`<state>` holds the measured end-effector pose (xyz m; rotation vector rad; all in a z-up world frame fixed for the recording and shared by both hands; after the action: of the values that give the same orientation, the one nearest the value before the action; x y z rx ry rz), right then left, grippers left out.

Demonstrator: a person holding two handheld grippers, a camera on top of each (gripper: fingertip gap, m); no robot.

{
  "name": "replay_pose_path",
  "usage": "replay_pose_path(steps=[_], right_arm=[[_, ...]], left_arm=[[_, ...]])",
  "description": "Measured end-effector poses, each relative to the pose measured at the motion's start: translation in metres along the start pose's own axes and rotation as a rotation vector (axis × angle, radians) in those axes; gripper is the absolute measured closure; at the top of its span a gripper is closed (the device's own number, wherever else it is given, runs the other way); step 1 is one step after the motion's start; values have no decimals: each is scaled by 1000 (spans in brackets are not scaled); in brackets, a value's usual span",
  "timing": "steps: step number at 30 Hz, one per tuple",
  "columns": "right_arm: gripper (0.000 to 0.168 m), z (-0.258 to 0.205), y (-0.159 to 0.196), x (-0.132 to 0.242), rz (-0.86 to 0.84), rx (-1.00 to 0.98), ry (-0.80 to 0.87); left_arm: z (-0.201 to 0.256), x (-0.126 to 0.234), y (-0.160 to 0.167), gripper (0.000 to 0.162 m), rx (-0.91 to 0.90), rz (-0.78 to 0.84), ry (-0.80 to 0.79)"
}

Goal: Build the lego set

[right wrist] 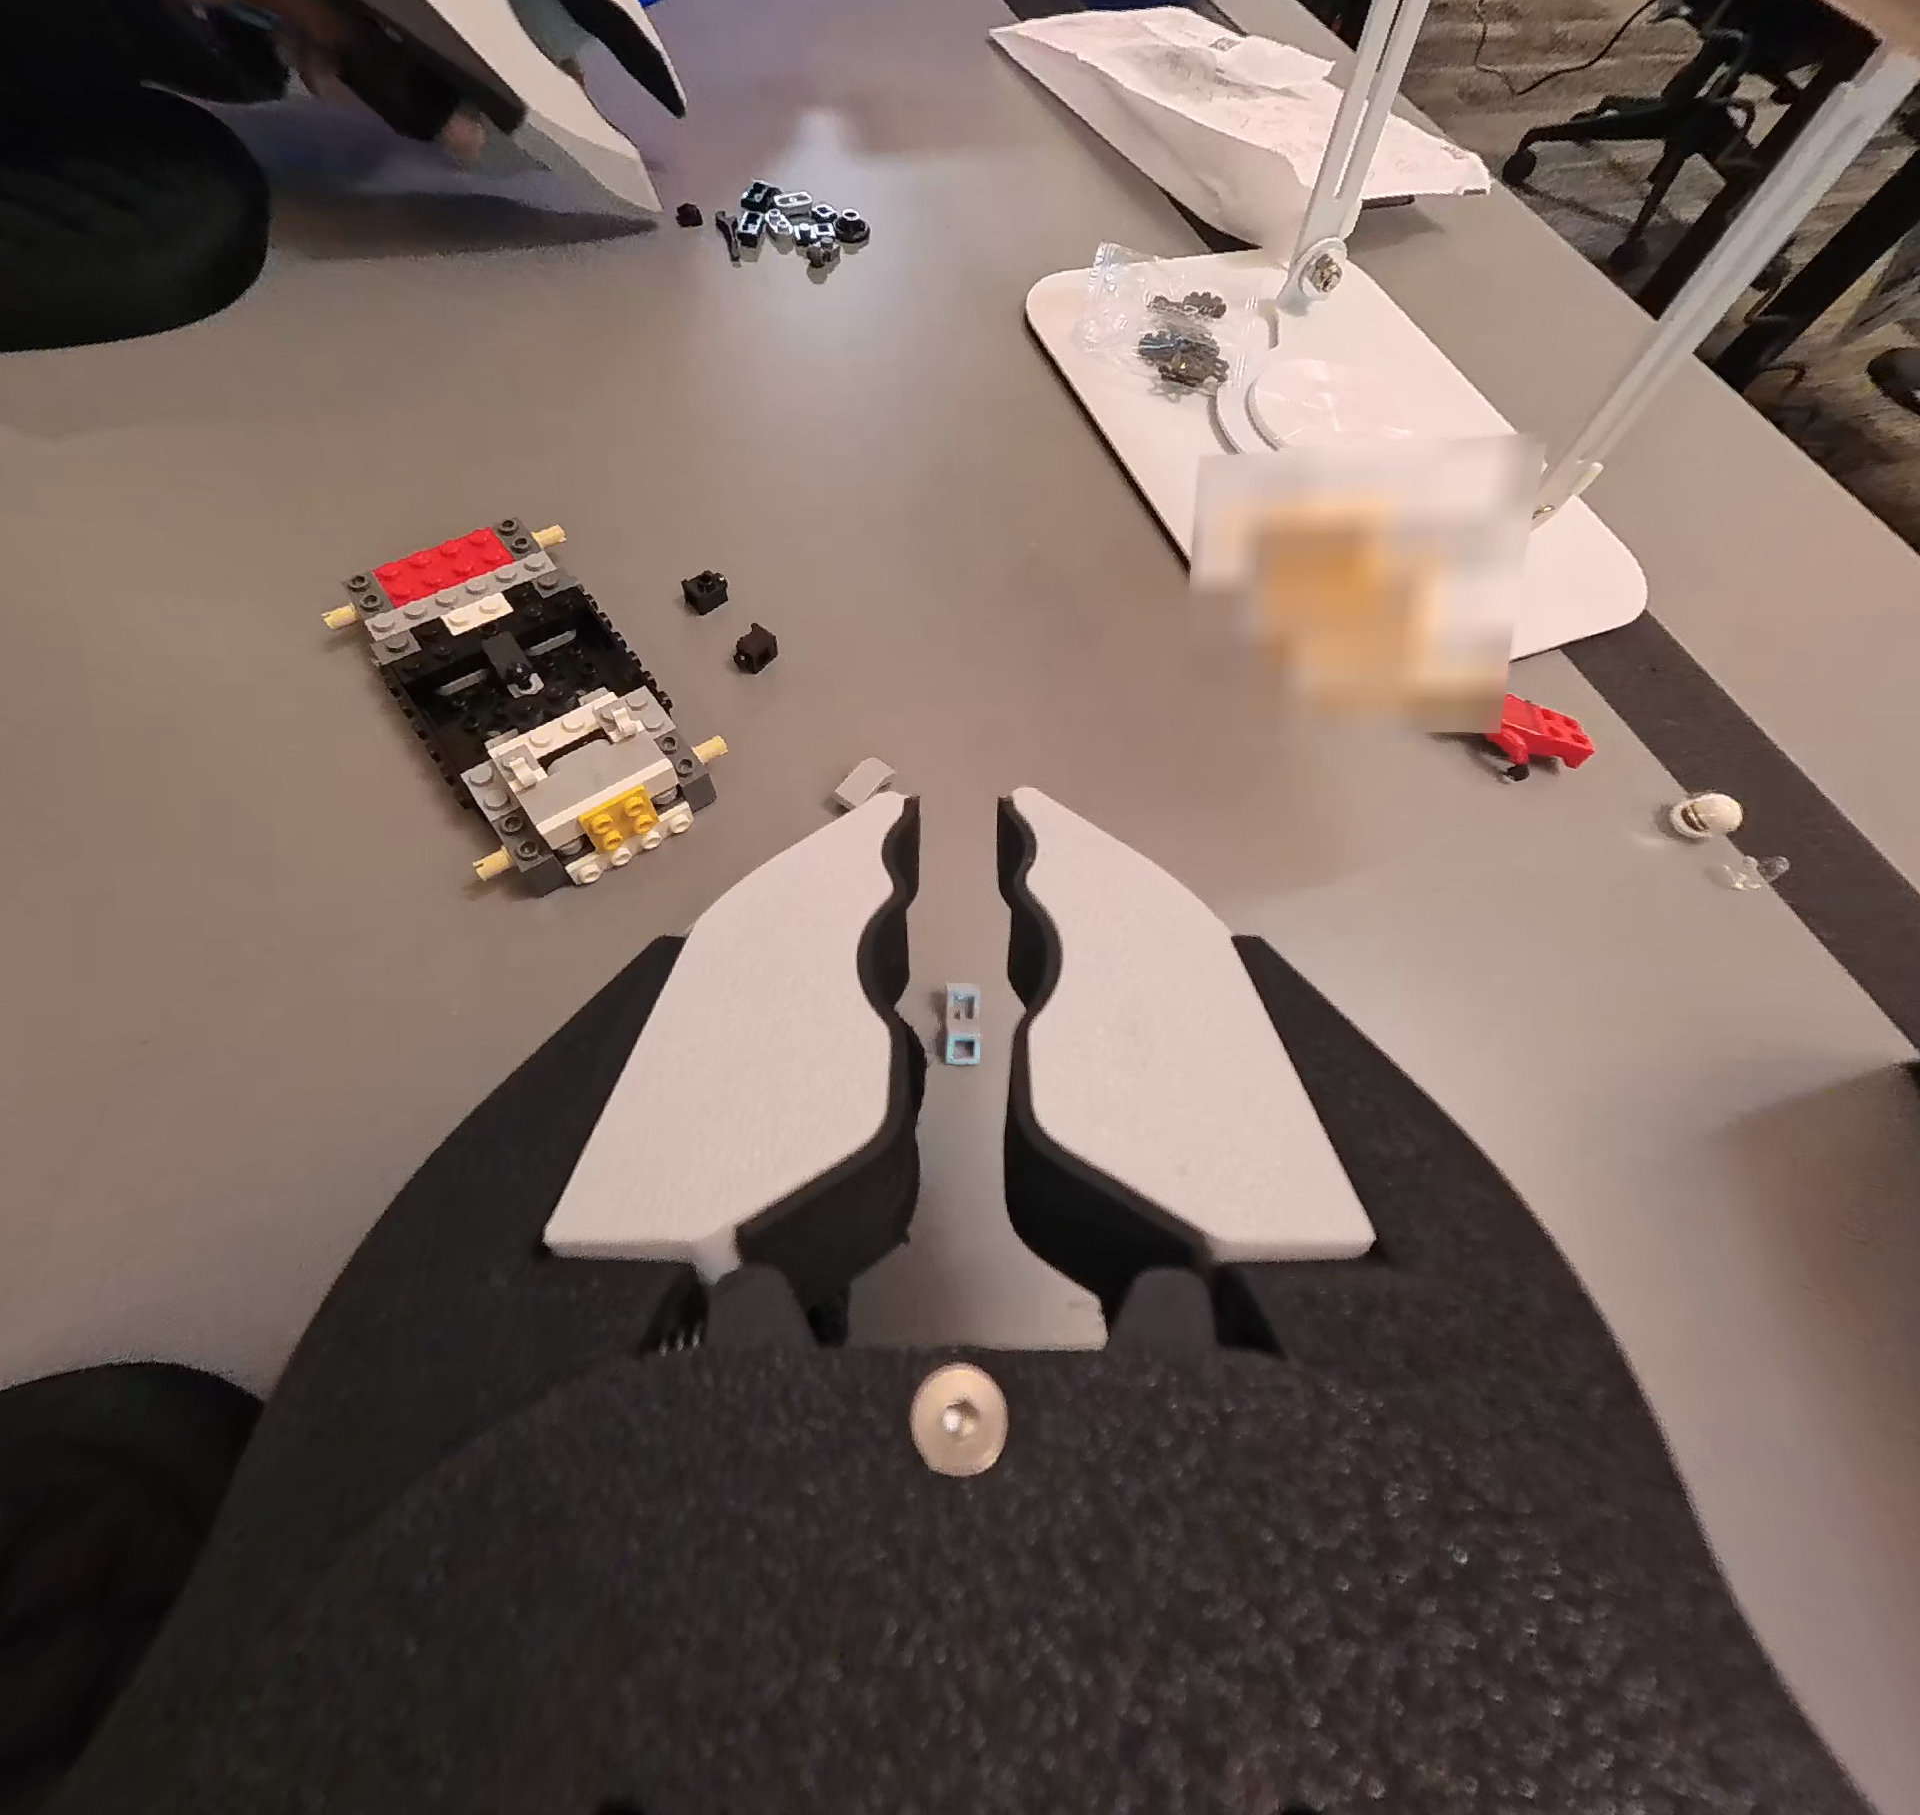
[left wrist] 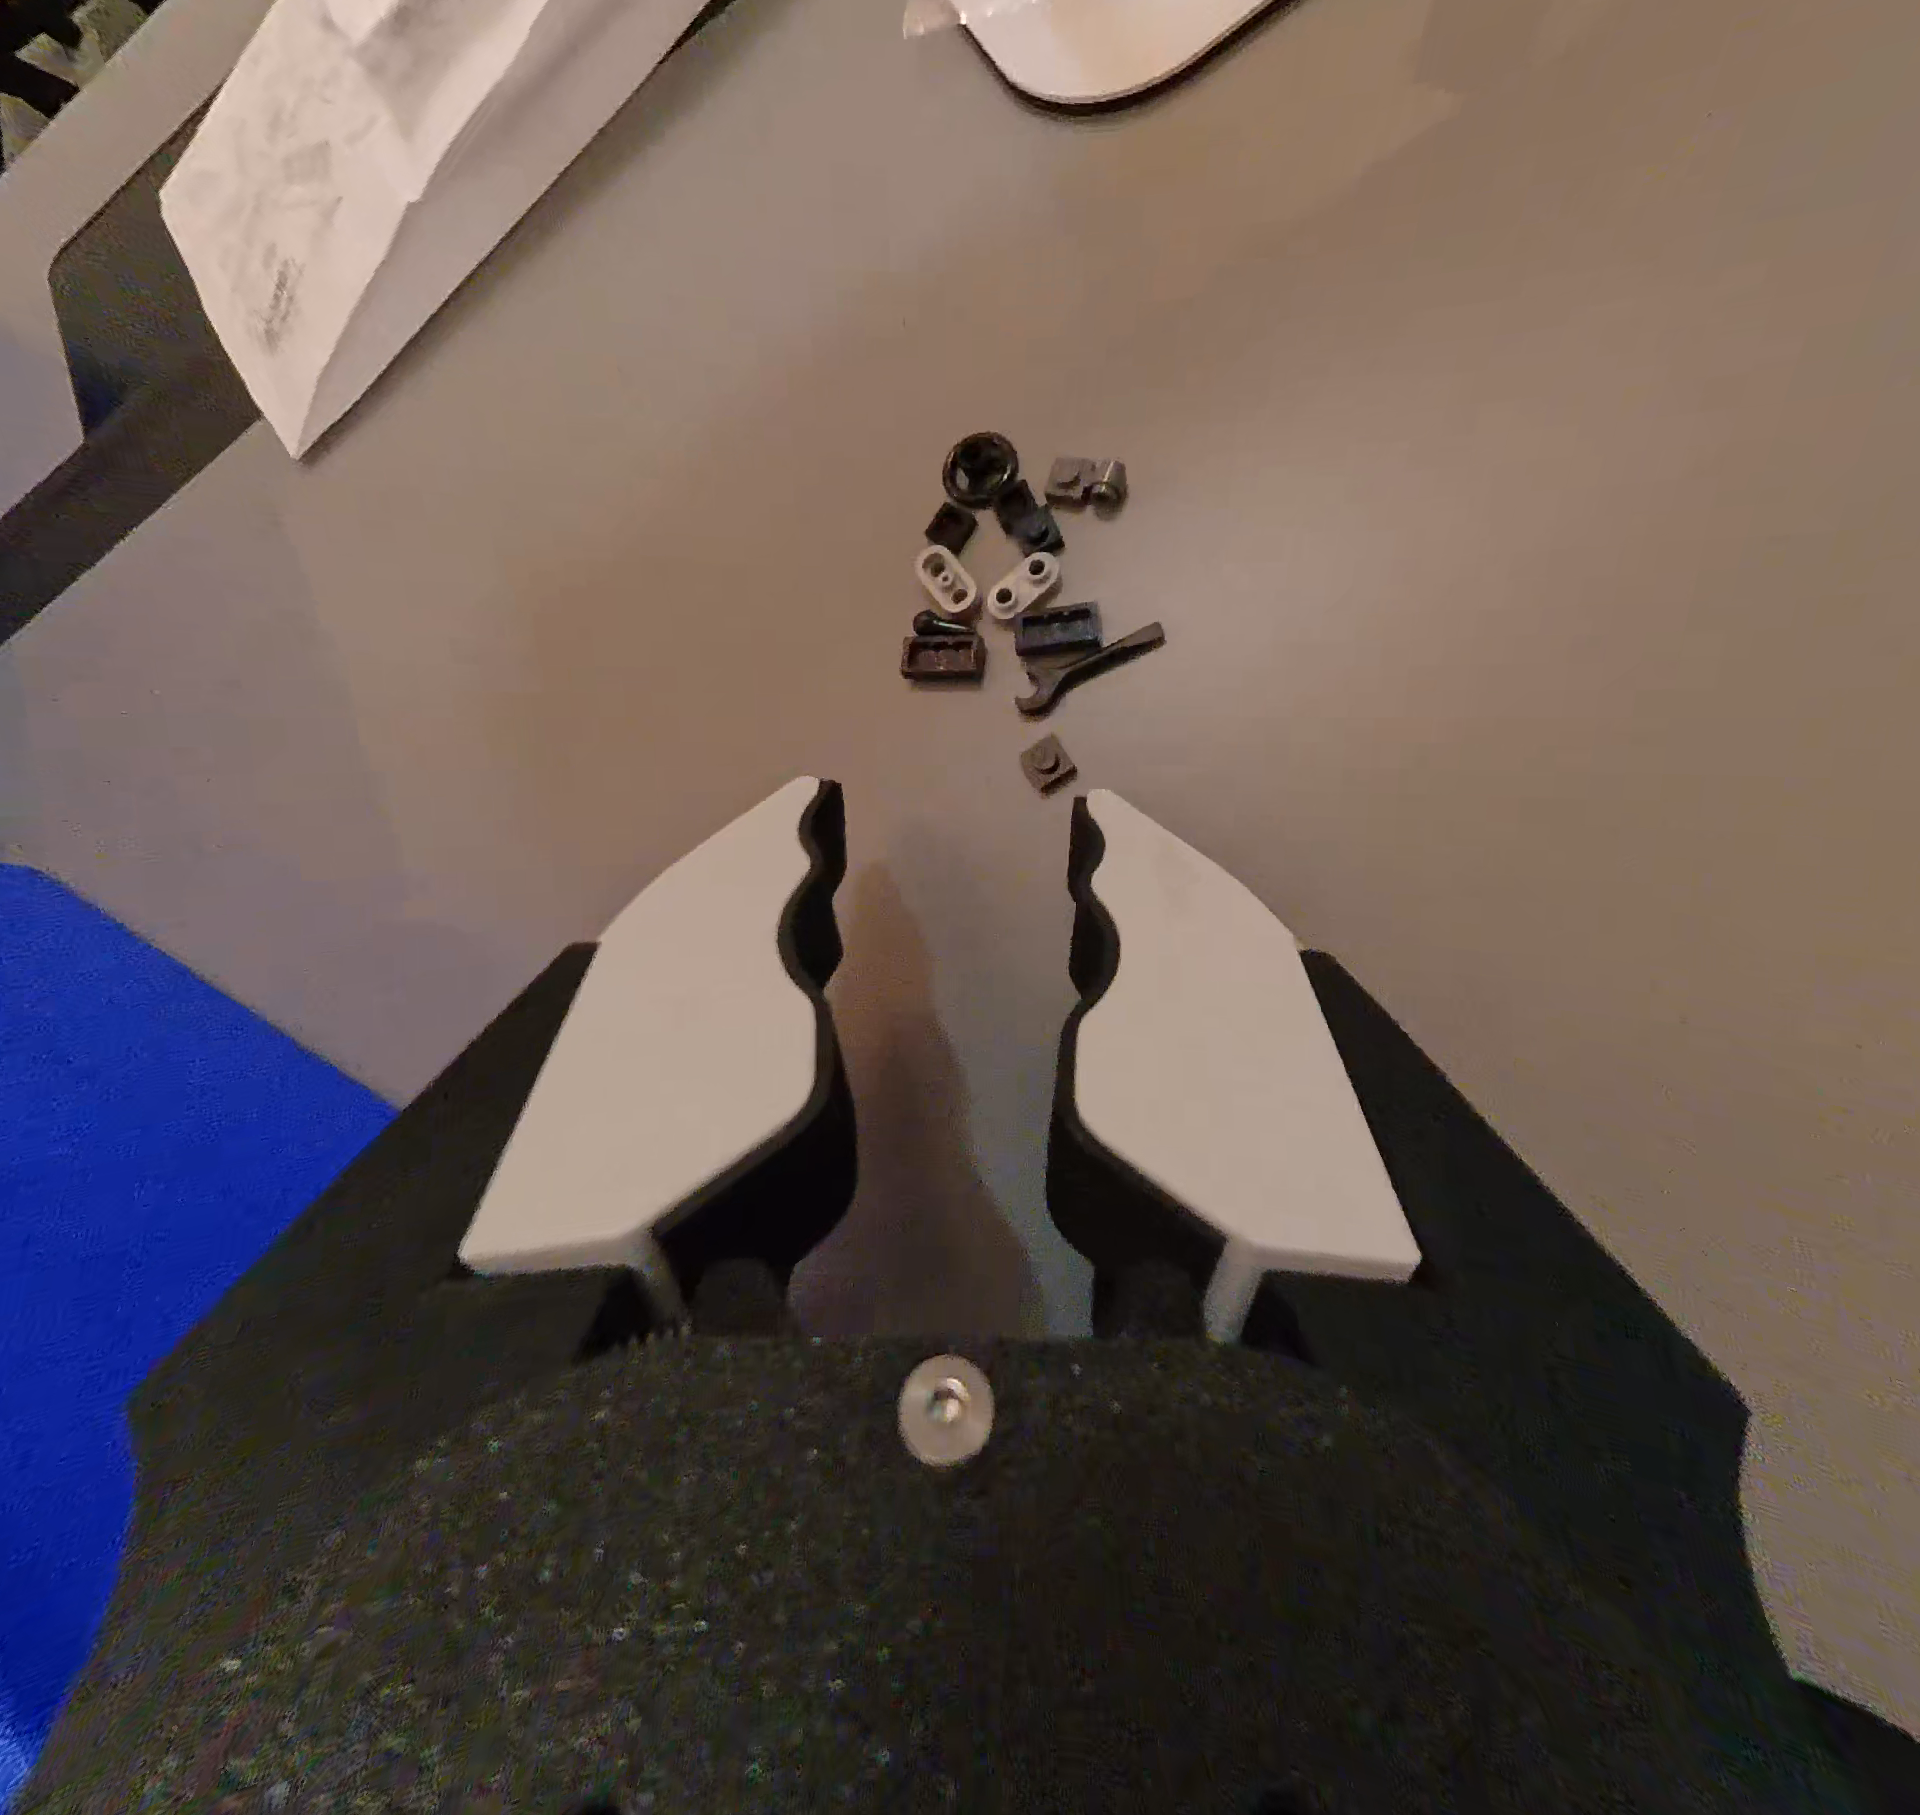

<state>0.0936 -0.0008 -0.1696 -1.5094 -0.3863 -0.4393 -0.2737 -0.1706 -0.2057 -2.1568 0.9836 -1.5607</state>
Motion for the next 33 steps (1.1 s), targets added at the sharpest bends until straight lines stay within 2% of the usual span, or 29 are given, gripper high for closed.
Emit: replay_pose_path(steps=[4, 9, 13, 15, 20, 23, 26, 30, 33], right_arm=[[155, 0, -1, 0, 5, -1, 1], [155, -1, -1, 1, 4, 4, 0], [155, -1, -3, 2, 12, 4, 4], [155, -2, -3, 2, 11, 9, 3], [155, -4, -6, 3, 19, 17, 4], [155, -7, -9, 2, 27, 26, 2], [155, -12, -13, -2, 47, 31, 6], [154, -12, -20, -12, 132, -29, 49], [152, -11, -23, -18, 191, -92, 97]], left_arm=[[-1, -10, -5, 129, 10, 9, -31], [-4, -16, -13, 123, -6, 43, -110], [6, -6, -19, 118, 15, 174, 38], [7, -12, -19, 117, 6, 145, 48], [-1, -20, -16, 122, -1, 83, -65], [-5, -12, -21, 122, 23, 159, -116], [1, -1, -30, 122, 49, 292, -89], [17, 13, -47, 136, 136, 465, 50], [29, 24, -60, 162, 117, 570, 125]])
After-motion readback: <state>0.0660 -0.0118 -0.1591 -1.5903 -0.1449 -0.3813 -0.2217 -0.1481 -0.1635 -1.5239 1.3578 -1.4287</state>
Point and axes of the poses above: each gripper's, where its closed fingertips meet, x back along the fingers, y out of its underside, z = x × y across the jaws, the point moved 9 cm from there along x, back along the fingers, and after that the axes turned 6 degrees about -x, right-handed, at the moved point
